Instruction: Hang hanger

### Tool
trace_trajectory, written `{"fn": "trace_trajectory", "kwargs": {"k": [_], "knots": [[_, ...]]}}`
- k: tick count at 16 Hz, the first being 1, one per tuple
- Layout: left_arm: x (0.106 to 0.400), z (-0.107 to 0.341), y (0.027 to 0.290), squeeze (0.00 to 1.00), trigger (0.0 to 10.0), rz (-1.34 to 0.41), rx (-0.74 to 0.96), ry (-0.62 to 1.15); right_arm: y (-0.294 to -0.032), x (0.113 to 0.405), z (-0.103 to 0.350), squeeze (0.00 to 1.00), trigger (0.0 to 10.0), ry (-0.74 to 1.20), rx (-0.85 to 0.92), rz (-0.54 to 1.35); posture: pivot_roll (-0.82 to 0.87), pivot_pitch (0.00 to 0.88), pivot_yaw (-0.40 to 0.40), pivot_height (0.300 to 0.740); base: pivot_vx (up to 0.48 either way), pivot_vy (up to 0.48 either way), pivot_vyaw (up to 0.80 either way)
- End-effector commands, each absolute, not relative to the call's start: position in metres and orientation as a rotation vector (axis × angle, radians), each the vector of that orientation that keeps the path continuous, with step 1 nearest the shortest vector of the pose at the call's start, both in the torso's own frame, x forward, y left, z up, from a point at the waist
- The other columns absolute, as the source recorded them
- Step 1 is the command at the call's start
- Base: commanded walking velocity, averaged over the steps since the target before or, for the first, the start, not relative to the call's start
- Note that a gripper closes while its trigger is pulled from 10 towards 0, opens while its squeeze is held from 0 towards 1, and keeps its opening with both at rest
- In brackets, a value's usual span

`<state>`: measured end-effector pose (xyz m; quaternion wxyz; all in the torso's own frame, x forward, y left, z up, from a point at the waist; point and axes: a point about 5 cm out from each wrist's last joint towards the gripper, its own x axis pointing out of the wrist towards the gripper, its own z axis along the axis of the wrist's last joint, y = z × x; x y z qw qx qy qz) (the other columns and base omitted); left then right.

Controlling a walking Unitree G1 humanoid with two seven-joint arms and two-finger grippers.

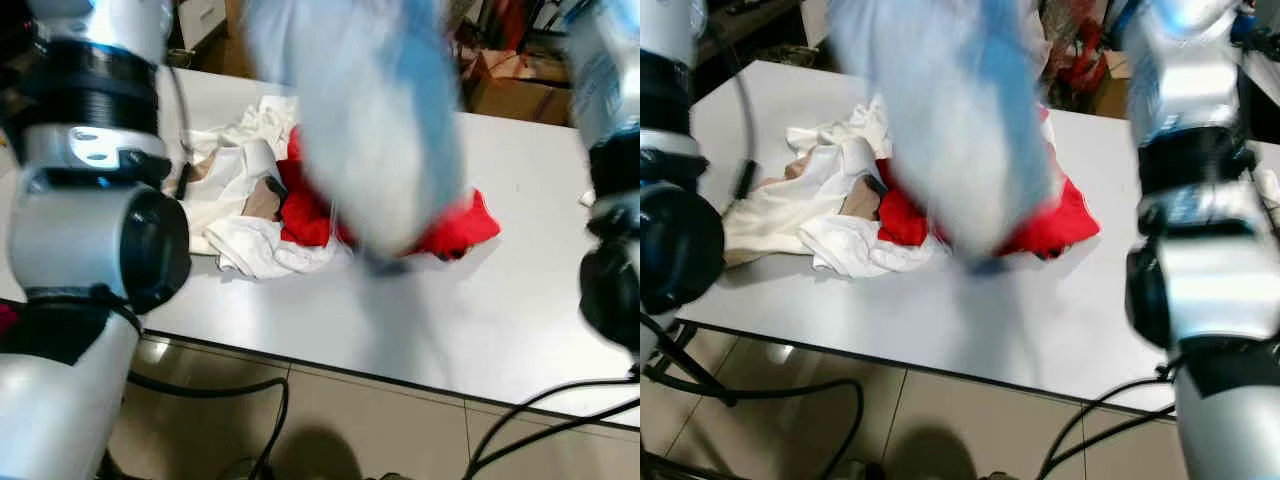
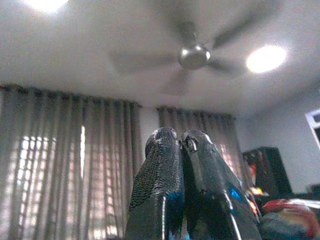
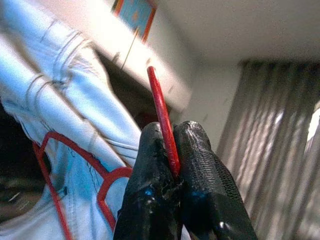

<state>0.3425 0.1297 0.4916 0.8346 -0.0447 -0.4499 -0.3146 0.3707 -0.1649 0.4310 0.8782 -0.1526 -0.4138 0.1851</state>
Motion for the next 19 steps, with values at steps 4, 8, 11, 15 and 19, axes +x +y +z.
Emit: {"fn": "trace_trajectory", "kwargs": {"k": [4, 8, 11, 15, 19], "knots": [[0.363, 0.449, 0.133, 0.00, 10.0, -0.611, -0.084, -0.875, -0.169, 0.386, 0.356, 0.00, 10.0, -0.708, -0.322, 0.441, -0.08, 0.000, -0.017, 0.740, 0.000, 0.000, 0.00], [0.407, 0.276, 0.136, 0.00, 10.0, -0.463, 0.174, -0.320, -0.143, 0.361, 0.223, 0.00, 10.0, -0.426, -0.383, 0.769, -0.08, 0.000, -0.010, 0.740, 0.000, 0.000, 0.00], [0.410, 0.212, 0.193, 0.00, 10.0, -0.138, 0.249, -0.009, -0.140, 0.305, 0.194, 0.00, 10.0, -0.279, -0.338, 1.049, -0.10, 0.000, 0.003, 0.740, 0.000, 0.000, 0.00], [0.404, 0.197, 0.236, 0.00, 10.0, 0.067, 0.355, 0.126, -0.156, 0.278, 0.201, 0.00, 10.0, -0.215, -0.374, 1.116, -0.11, 0.000, 0.013, 0.740, 0.000, 0.000, 0.00], [0.396, 0.183, 0.241, 1.00, 10.0, -0.129, 0.309, 0.196, -0.181, 0.261, 0.250, 0.00, 10.0, -0.329, -0.236, 0.914, -0.14, 0.000, 0.035, 0.740, 0.000, 0.000, 0.00]]}}
